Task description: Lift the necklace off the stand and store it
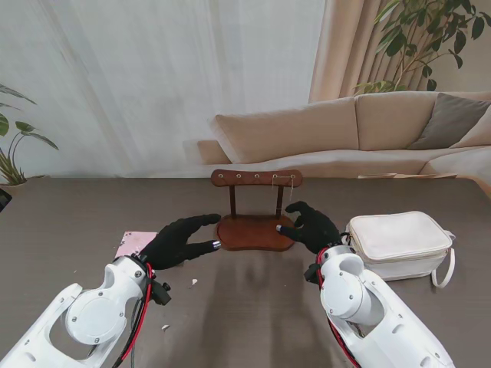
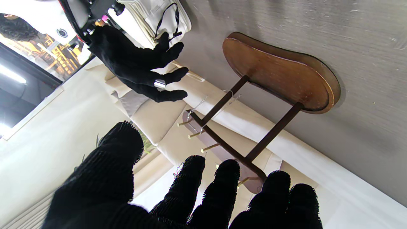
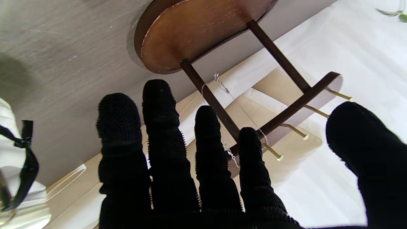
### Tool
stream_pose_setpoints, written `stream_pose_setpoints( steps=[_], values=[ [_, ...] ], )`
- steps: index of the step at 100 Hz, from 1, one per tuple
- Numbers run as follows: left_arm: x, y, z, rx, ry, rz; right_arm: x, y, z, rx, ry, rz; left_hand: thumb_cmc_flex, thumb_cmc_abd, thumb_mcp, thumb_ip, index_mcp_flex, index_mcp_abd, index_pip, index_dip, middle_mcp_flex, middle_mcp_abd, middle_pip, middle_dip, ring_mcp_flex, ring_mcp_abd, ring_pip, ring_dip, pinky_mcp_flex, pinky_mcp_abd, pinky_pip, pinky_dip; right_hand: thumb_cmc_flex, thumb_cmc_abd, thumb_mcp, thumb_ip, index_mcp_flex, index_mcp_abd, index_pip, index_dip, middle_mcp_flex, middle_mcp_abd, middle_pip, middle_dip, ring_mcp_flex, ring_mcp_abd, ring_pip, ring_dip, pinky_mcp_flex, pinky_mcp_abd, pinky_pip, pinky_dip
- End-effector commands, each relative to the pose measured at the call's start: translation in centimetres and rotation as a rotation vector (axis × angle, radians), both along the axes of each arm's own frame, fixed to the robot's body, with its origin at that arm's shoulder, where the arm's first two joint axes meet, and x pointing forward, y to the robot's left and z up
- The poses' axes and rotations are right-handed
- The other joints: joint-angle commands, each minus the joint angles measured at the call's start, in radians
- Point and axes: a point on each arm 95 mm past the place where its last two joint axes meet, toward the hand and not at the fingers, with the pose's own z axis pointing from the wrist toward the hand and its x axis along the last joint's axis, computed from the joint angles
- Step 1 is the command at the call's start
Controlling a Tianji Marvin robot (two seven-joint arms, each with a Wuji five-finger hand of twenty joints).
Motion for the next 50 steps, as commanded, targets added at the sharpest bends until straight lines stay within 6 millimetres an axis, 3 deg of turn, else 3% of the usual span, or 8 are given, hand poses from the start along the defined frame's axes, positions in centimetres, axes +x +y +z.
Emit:
stream_pose_setpoints(
  steps=[1,50],
  values=[
    [-0.1,-0.2,-0.1,0.003,0.018,-0.014,0.5,0.8,0.0,0.009,0.005,-0.003,-0.016,-0.001,-0.001,0.014,0.014,-0.010,0.001,-0.001,0.007,-0.010,0.002,0.009,-0.005,-0.010,0.008,0.006,-0.016,-0.054,-0.015,-0.008,-0.024,0.026,0.044,0.021,-0.046,0.022,0.019,-0.011,0.020,0.018,0.010,-0.011,0.033,0.012,0.018,0.016,-0.134,0.035,0.053,-0.002],
    [0.0,-0.3,-0.2,0.002,0.028,-0.019,4.8,2.1,-1.4,-0.030,0.079,-0.161,-0.013,0.006,-0.011,0.014,0.017,-0.009,0.002,-0.001,0.013,-0.009,0.003,0.011,-0.002,-0.008,0.006,0.004,-0.016,-0.053,-0.015,-0.008,-0.029,0.047,0.050,0.022,-0.162,0.126,0.048,-0.021,-0.019,0.021,0.035,-0.021,0.040,0.023,0.030,0.013,-0.121,0.039,0.088,-0.010]
  ],
)
